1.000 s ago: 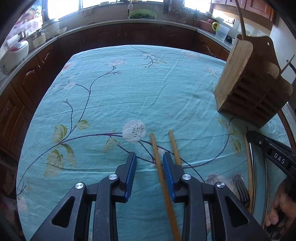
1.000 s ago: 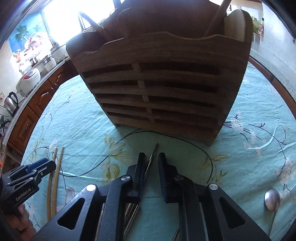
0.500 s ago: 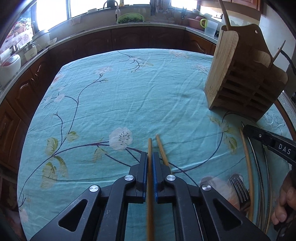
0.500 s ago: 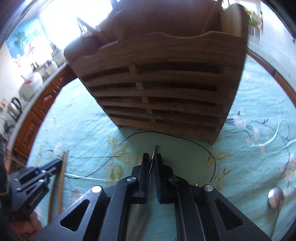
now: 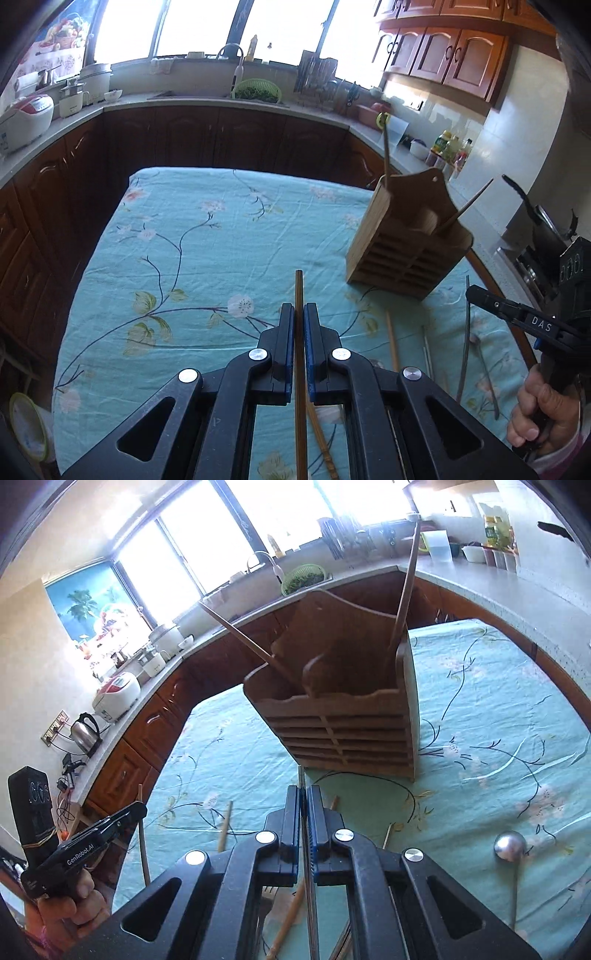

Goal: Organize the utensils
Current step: 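Carry both held chopsticks upright into the wooden holder and open both grippers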

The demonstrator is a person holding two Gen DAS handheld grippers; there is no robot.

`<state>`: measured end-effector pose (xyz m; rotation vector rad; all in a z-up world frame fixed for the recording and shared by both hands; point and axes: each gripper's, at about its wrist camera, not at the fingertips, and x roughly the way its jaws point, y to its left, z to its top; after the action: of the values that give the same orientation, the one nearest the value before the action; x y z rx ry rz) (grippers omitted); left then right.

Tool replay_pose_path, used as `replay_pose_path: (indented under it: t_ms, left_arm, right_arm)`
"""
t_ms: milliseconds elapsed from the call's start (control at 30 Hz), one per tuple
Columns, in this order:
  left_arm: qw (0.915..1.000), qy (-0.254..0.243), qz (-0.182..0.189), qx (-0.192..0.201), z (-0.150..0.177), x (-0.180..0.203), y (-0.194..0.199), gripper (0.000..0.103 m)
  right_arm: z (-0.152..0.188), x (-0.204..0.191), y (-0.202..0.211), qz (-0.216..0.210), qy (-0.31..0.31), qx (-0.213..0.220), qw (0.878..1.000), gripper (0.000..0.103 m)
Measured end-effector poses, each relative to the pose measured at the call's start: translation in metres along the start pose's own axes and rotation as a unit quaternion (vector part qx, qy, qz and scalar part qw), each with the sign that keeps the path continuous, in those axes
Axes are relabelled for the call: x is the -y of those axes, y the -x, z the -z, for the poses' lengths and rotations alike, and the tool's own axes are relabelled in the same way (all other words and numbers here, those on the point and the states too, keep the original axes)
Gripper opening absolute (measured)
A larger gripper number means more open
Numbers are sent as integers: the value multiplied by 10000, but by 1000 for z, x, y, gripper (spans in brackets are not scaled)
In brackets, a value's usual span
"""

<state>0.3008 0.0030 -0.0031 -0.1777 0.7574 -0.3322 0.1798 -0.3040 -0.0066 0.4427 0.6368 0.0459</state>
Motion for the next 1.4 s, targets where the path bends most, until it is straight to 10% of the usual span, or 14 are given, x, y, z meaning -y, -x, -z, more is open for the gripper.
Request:
replay_pose_path:
  t_ms: [533, 1400]
  left_arm:
    - [9962, -256, 414, 717, 14, 18, 105, 3]
    - [9818, -323, 600, 1773, -61, 51, 75, 3]
  right_arm:
    - [-9, -37, 71, -190, 212, 727, 9970, 4]
    - [-104, -38, 114, 106, 495, 1751, 9832, 4]
